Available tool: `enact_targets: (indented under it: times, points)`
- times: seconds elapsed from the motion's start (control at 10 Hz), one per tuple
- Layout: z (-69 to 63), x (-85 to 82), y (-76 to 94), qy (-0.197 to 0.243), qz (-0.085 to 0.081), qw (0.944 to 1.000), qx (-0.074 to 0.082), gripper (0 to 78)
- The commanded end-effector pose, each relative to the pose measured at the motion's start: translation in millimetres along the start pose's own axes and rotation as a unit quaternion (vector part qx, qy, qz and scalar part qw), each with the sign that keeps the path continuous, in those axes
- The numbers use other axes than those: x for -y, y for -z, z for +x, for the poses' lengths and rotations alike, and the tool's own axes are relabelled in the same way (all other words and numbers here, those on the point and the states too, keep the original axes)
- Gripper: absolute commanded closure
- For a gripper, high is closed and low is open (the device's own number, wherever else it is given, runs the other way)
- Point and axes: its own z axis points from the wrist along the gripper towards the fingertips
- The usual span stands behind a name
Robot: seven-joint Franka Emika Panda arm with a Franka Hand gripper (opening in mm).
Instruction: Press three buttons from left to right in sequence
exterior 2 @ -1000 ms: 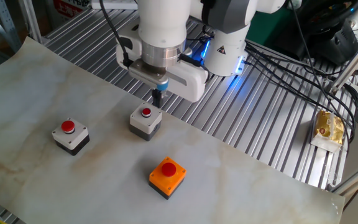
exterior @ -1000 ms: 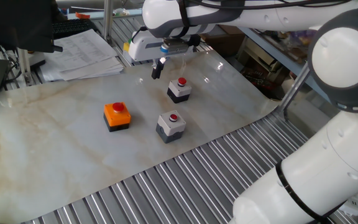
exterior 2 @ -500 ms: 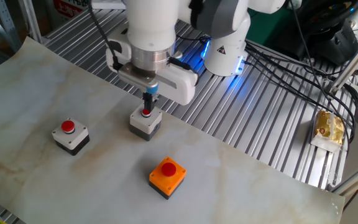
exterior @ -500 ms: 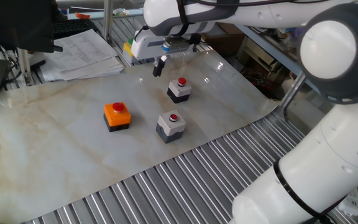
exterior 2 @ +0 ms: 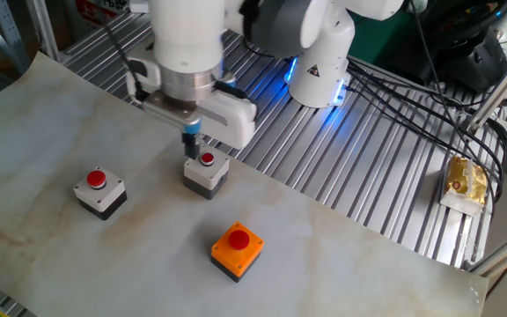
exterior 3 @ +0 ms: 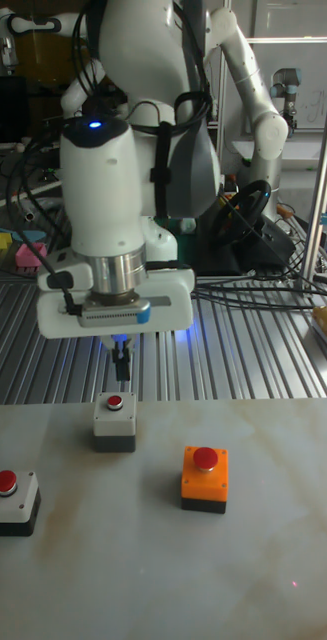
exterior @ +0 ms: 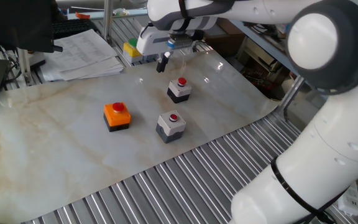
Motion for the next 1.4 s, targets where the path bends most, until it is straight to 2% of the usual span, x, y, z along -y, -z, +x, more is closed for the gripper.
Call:
enact_targets:
  times: [0.1, 0.4, 0.5, 0.7, 0.9, 1.3, 1.4]
  points:
    - [-12.0, 23.1, -7.3, 0.013, -0.004, 0.9999, 0.007, 77.6]
    - [-11.0, 40.5, -14.0, 0.015, -0.007, 0.9998, 0.014, 77.6]
    - [-10.9, 41.6, -13.9, 0.015, -0.007, 0.9998, 0.014, 77.6]
    - [-17.6, 57.3, -10.6, 0.016, -0.007, 0.9998, 0.007, 77.6]
    - [-26.5, 72.9, -11.5, 0.024, -0.007, 0.9997, 0.008, 77.6]
    - [-22.6, 83.3, -28.5, 0.018, -0.007, 0.9995, 0.026, 77.6]
    - [-20.3, 87.6, -38.9, 0.016, -0.006, 0.9994, 0.030, 77.6]
